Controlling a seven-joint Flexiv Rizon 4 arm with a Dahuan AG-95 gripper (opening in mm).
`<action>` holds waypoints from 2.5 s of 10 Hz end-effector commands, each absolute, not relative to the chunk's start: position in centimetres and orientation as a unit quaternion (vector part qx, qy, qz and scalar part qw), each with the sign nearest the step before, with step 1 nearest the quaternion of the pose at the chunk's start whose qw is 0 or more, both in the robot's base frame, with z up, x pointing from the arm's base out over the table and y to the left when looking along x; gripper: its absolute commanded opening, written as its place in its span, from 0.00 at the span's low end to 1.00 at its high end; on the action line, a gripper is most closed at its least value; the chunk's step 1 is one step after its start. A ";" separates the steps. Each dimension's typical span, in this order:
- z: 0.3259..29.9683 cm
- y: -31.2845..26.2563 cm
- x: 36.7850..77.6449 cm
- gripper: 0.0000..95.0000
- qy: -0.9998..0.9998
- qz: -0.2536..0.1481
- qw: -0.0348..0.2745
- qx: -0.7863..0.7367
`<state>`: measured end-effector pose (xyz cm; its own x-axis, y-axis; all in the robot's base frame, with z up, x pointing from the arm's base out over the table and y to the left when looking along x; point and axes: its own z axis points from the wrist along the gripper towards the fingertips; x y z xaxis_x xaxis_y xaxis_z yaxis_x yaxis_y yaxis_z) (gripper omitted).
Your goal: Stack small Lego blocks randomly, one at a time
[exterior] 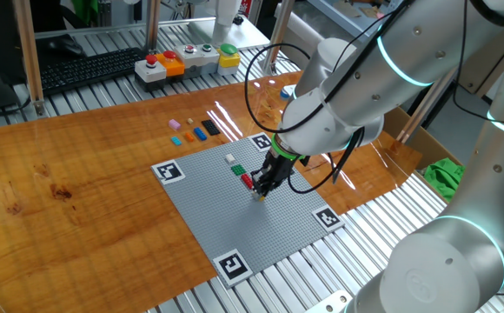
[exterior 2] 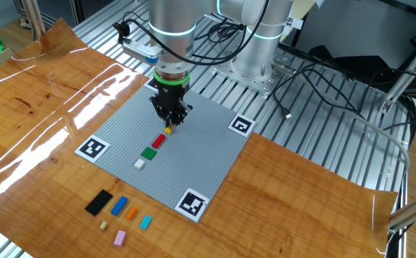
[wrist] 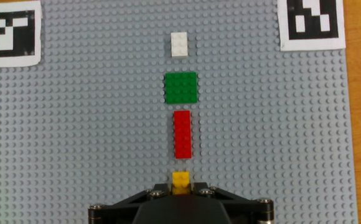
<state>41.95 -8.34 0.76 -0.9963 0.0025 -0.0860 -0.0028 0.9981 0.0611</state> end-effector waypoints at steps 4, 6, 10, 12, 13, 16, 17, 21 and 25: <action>0.7 -8.5 42.0 0.00 0.998 0.034 0.045 0.008; 0.7 -8.5 42.0 0.00 0.998 0.034 0.045 0.012; 0.7 -8.5 42.0 0.20 0.998 0.033 0.044 0.014; 0.7 -8.5 42.0 0.20 0.998 0.033 0.044 0.016; 0.7 -8.5 42.0 0.20 0.998 0.033 0.044 0.016; 0.8 -8.4 42.0 0.20 0.998 0.033 0.044 0.023; 0.8 -8.4 42.0 0.20 0.998 0.032 0.044 0.025; 0.8 -8.4 42.0 0.20 0.997 0.038 0.044 0.042; 0.8 -8.4 41.9 0.20 0.997 0.045 0.042 0.055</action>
